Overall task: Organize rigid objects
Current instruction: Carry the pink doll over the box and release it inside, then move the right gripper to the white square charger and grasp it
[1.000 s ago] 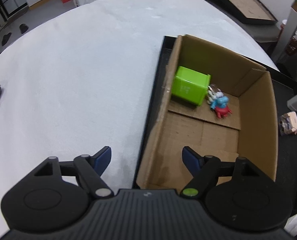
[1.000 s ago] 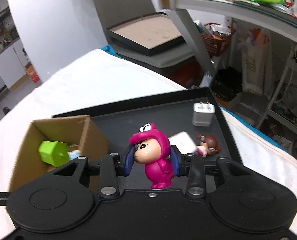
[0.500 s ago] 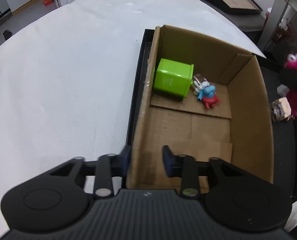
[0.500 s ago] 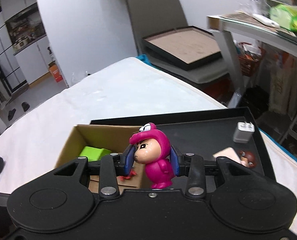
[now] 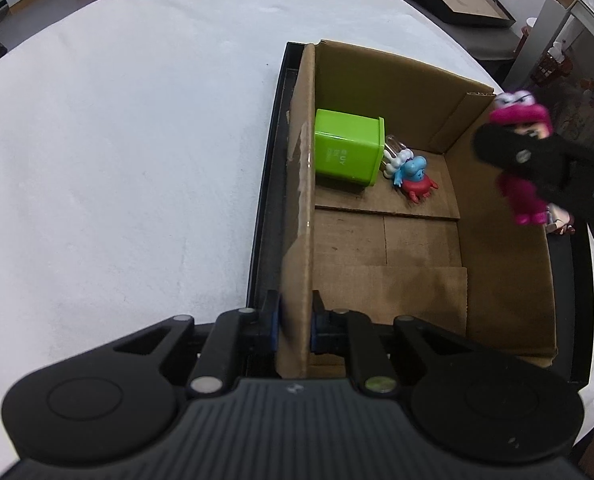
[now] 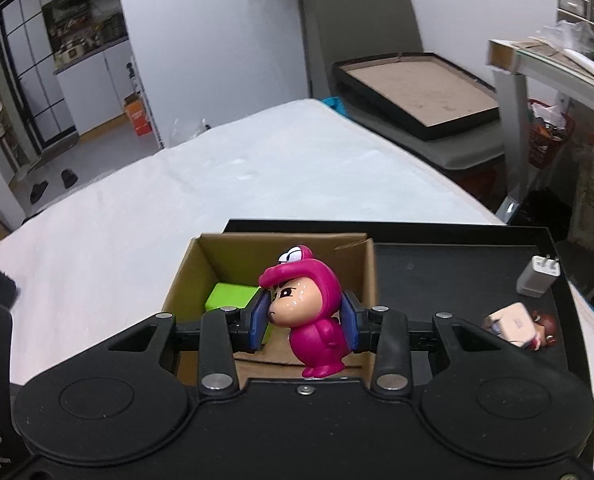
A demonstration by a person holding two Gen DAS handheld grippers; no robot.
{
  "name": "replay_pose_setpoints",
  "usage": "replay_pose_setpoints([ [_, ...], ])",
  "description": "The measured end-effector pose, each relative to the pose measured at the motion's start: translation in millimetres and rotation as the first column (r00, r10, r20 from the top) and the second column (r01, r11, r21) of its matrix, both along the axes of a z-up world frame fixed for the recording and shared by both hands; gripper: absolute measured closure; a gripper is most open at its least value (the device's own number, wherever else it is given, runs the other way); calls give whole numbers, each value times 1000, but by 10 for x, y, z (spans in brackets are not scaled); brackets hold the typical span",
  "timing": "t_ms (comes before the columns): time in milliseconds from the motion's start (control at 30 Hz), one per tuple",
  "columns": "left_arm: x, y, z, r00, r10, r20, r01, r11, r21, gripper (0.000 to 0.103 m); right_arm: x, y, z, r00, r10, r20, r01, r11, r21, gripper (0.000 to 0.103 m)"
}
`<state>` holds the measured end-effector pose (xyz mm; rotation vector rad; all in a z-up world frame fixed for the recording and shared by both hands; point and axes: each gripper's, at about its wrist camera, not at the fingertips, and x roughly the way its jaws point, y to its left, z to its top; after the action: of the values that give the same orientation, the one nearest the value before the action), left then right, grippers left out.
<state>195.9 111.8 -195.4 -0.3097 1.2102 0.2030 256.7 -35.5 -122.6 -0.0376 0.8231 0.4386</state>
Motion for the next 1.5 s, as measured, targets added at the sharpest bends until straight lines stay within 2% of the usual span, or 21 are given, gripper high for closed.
replay_pose_setpoints([
  [467,-11,76,0,1000,3,1,-3,1000,-29,89,49,201,-250,981,53,-187,-28,991,132,65],
  [600,-11,69,6,1000,6,0,-6,1000,-24,89,57,169,-310,969,65,-239,-23,984,174,57],
  [800,24,45,21,1000,4,-15,-4,1000,-22,88,26,103,-242,970,62,-234,-17,981,191,57],
  [1033,69,-41,101,1000,2,-27,-1,1000,16,85,26,-2,-132,983,34,-183,3,980,199,58],
  [1133,89,-57,139,1000,7,-28,-6,1000,24,80,30,-94,-64,991,-15,-136,41,982,185,58],
  [1267,120,-103,199,1000,7,-25,-5,997,71,58,71,-267,-18,992,-77,-102,95,976,194,58],
  [1333,138,-121,220,1000,9,-23,-7,996,90,52,89,-335,-3,992,-99,-80,112,977,183,58],
  [1500,194,-186,238,999,16,-31,-13,993,113,45,165,-539,-61,986,-152,-73,163,971,177,58],
])
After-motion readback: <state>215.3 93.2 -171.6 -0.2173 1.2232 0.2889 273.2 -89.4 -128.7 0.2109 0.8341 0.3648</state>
